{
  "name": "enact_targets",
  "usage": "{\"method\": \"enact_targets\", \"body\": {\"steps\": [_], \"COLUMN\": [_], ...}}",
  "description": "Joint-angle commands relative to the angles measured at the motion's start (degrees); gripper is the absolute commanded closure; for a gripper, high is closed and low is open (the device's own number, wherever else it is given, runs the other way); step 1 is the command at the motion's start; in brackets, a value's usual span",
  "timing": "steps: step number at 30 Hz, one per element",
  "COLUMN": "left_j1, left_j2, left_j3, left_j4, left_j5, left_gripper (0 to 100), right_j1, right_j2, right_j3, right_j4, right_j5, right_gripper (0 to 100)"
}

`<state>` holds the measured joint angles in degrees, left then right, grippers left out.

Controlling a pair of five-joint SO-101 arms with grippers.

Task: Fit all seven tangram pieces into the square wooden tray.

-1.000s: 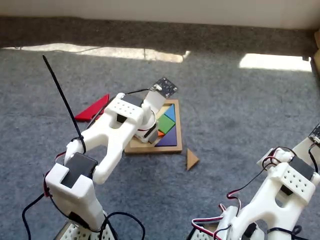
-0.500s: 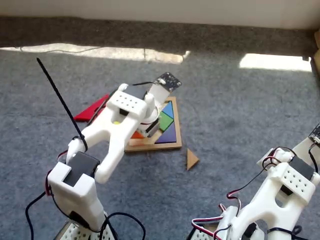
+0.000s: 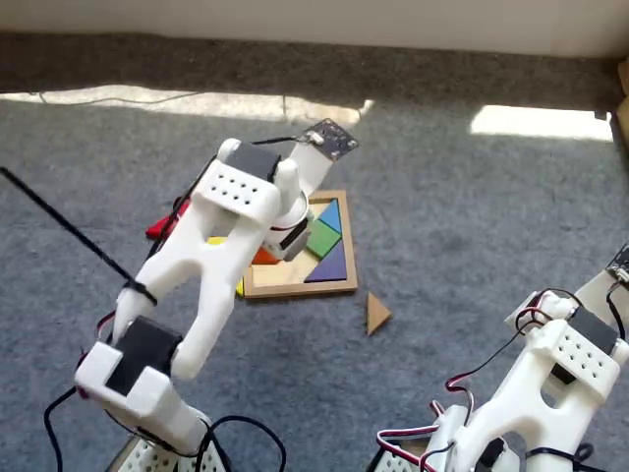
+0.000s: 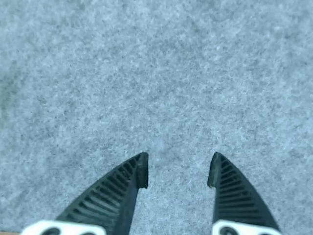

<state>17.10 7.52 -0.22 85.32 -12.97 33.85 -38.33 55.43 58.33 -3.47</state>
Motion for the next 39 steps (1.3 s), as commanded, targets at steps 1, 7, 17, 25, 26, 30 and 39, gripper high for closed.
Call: {"method": "enact_targets", "body": {"steps": [1,7,17,25,26,30,39], "left_j1": [-2.51,-9.19,-17.19,-17.63,-17.63,-17.54,-15.16], "left_j2": [-12.26,-21.14,-26.59,-28.44,-28.44,-28.35,-28.26], "left_j3": [4.09,21.85,34.95,42.15,43.38,49.36,58.59], "left_j4": [0.88,-9.14,-15.03,-16.88,-18.02,-22.33,-31.82], "left_j5": [0.26,0.26,0.35,0.35,0.35,0.09,-3.25], "left_gripper": [90,90,70,71,72,76,76], "right_j1": [-0.57,-0.57,-1.63,-2.07,-2.07,-2.07,-2.07], "right_j2": [-0.92,-0.92,-0.92,-0.92,-0.92,-0.92,-0.92], "right_j3": [-0.22,-0.22,-0.22,-0.22,-0.22,-0.22,-0.22], "right_j4": [-1.01,-1.01,-1.01,-1.01,-1.01,-1.01,-1.01], "right_j5": [0.0,0.0,0.0,0.0,0.0,0.0,0.0], "right_gripper": [79.3,79.3,79.3,79.3,79.3,79.3,79.3]}}
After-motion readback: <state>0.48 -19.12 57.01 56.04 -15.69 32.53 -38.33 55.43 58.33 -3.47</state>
